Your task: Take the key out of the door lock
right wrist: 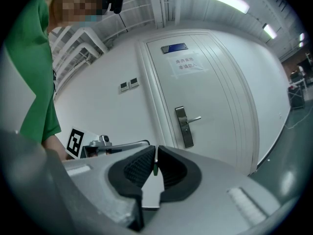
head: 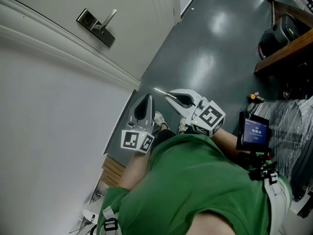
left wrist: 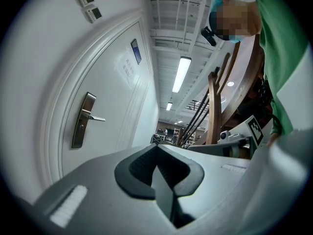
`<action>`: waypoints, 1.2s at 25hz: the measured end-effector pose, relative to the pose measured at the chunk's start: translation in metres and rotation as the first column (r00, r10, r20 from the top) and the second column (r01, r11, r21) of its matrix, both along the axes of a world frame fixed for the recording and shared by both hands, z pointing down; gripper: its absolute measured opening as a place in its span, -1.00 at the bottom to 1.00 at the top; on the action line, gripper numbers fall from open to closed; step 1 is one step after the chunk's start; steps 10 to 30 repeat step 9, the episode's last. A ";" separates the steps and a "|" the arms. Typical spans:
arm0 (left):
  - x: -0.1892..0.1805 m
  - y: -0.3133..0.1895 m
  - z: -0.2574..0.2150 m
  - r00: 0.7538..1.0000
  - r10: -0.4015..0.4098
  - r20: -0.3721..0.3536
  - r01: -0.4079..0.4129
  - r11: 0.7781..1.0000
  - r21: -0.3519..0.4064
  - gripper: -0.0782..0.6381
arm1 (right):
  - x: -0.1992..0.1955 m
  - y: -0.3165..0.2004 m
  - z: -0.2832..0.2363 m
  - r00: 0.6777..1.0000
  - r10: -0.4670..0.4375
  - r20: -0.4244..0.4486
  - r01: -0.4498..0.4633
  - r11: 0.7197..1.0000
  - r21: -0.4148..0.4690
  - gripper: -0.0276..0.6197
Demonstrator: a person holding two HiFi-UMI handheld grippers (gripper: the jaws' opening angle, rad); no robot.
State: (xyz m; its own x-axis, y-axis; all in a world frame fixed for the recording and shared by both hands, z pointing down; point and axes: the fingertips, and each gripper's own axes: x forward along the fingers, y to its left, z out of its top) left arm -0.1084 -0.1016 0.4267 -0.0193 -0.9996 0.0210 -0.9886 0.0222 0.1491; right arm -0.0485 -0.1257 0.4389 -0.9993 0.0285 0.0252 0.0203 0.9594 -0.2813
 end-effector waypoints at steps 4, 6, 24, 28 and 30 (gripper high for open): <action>0.001 0.000 0.000 1.000 -0.002 0.003 0.002 1.000 0.001 -0.78 | 0.001 0.000 -0.001 1.000 0.002 0.006 -0.002 1.000 -0.006 -0.84; -0.002 0.001 -0.002 1.000 -0.008 0.008 0.008 1.000 0.001 -0.78 | -0.001 0.000 0.000 1.000 -0.005 0.009 0.005 1.000 0.002 -0.84; -0.005 0.001 -0.004 1.000 -0.021 0.016 0.021 1.000 0.005 -0.78 | -0.005 0.000 -0.001 1.000 -0.019 0.013 0.019 1.000 0.010 -0.84; -0.005 0.001 -0.004 1.000 -0.021 0.016 0.021 1.000 0.005 -0.78 | -0.005 0.000 -0.001 1.000 -0.019 0.013 0.019 1.000 0.010 -0.84; -0.005 0.001 -0.004 1.000 -0.021 0.016 0.021 1.000 0.005 -0.78 | -0.005 0.000 -0.001 1.000 -0.019 0.013 0.019 1.000 0.010 -0.84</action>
